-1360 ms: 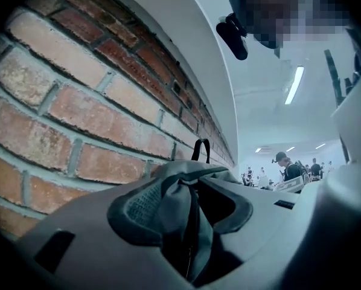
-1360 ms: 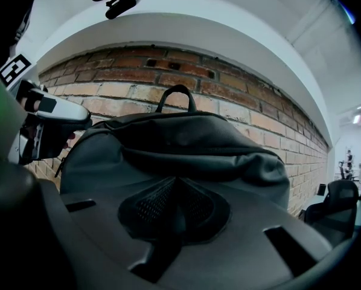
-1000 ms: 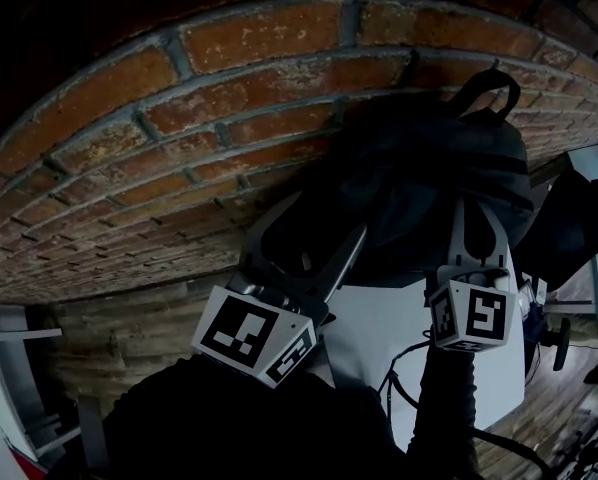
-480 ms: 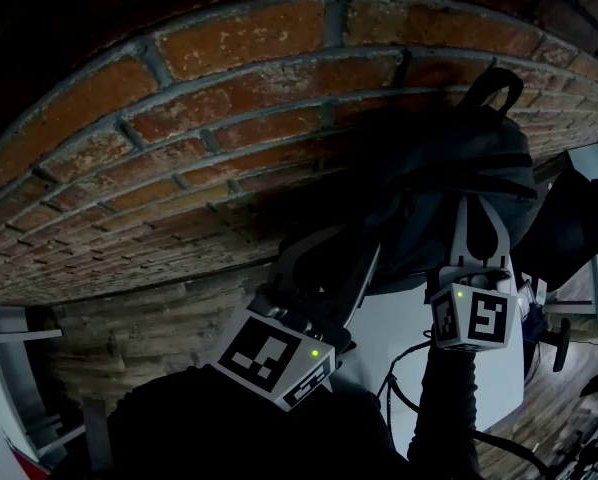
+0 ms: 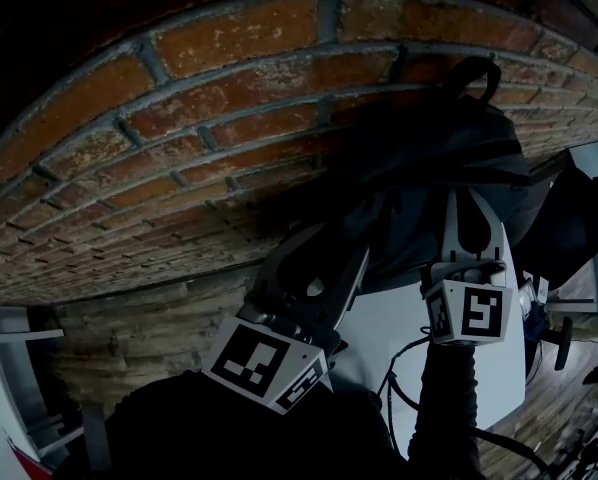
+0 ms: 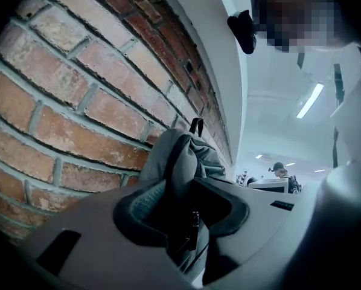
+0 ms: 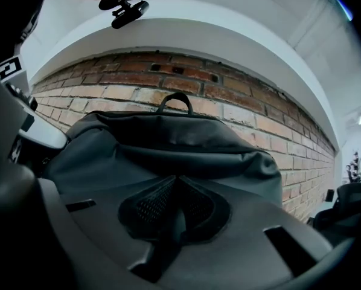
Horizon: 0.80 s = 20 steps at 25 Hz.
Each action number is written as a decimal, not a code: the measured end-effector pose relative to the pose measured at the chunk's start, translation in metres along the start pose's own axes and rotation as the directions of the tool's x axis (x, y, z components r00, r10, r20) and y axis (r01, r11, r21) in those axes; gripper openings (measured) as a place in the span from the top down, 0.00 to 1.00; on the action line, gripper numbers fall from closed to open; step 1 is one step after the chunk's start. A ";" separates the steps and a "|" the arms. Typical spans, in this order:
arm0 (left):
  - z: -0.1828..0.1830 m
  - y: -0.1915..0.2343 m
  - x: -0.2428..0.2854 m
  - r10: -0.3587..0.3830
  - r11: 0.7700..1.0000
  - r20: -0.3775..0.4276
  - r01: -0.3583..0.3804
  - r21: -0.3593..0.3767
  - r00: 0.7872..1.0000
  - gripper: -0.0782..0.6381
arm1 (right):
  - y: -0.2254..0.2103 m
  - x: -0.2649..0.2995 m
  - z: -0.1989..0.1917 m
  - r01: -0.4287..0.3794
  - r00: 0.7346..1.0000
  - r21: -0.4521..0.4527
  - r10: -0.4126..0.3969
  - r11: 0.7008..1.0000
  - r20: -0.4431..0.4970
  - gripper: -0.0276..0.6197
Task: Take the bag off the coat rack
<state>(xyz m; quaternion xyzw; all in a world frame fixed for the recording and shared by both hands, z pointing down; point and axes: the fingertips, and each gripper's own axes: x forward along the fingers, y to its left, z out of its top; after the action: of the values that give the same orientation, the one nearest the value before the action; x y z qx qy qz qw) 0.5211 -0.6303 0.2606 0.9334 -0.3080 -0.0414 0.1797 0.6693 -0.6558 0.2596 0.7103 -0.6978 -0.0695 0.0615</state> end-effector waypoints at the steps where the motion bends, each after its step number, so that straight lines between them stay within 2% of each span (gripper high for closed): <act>1: 0.000 -0.001 -0.002 -0.001 1.000 -0.003 0.001 0.005 1.000 0.71 | 0.000 -0.002 0.001 0.005 1.000 0.004 -0.005 1.000 -0.003 0.93; 16: 0.013 -0.016 -0.045 -0.017 0.998 0.061 0.013 0.063 0.998 0.70 | 0.019 -0.058 -0.001 0.069 0.997 0.010 -0.069 0.998 -0.024 0.93; 20: 0.011 -0.021 -0.058 -0.013 0.997 0.073 0.008 0.073 0.997 0.70 | 0.029 -0.078 -0.005 0.075 0.997 0.045 -0.074 0.996 -0.029 0.93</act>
<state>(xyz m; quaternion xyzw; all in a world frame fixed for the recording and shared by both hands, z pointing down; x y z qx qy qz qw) 0.4838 -0.5835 0.2404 0.9388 -0.3108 -0.0654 0.1338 0.6403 -0.5783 0.2704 0.7379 -0.6713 -0.0461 0.0523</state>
